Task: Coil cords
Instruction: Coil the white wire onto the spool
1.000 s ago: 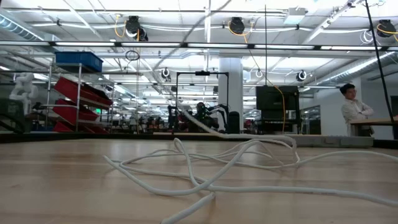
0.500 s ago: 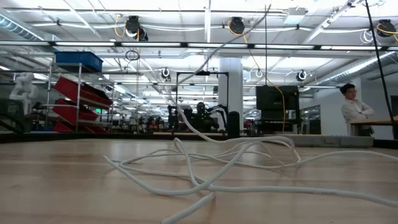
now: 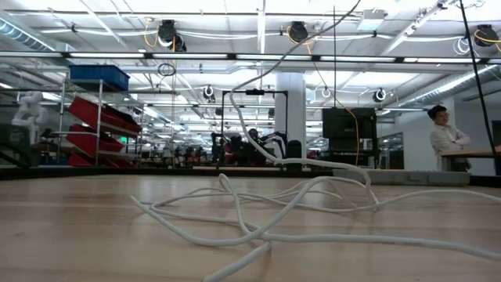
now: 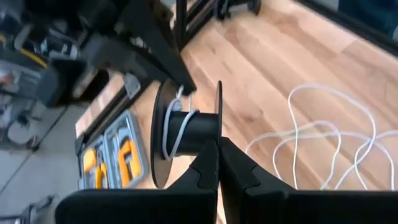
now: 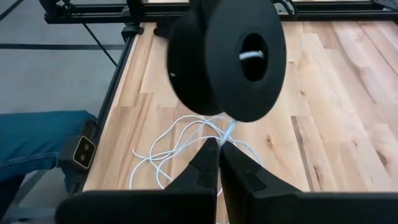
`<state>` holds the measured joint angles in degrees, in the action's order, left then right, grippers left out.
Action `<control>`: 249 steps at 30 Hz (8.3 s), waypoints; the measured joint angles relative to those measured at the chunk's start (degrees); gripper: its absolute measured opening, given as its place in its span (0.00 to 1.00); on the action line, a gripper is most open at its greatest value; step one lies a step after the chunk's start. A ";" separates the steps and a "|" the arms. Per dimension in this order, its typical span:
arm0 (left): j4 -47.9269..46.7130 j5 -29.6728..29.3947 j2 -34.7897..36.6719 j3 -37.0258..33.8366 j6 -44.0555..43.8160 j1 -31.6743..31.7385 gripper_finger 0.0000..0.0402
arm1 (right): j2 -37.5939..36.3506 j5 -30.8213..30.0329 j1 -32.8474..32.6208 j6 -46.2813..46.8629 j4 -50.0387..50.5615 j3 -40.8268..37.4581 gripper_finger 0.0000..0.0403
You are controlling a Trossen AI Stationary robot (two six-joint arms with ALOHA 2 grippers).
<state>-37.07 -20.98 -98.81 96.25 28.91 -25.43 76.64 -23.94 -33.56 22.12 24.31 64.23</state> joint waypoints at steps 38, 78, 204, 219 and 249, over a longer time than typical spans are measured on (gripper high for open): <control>-3.27 -3.66 -0.01 0.89 -2.39 -0.25 0.00 | 18.26 -10.49 3.78 -1.66 -66.28 -26.62 0.30; -2.59 -6.52 0.01 2.31 -2.93 -2.95 0.00 | 41.01 -14.09 6.16 -13.95 -73.57 -7.65 0.01; -6.17 5.18 3.20 1.84 -12.40 -2.35 0.00 | 3.23 0.86 -4.91 -14.84 -19.57 -2.66 0.00; -2.84 16.35 1.89 1.86 -14.66 -1.36 0.00 | 3.28 -9.17 -4.67 -22.91 -14.09 5.68 0.00; 7.48 30.51 -2.84 1.86 -4.63 2.80 0.00 | 4.45 1.35 -1.79 -43.37 -21.70 5.68 0.00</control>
<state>-29.59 9.52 -101.65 98.10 24.28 -22.63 81.10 -22.60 -35.35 -21.25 2.60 69.91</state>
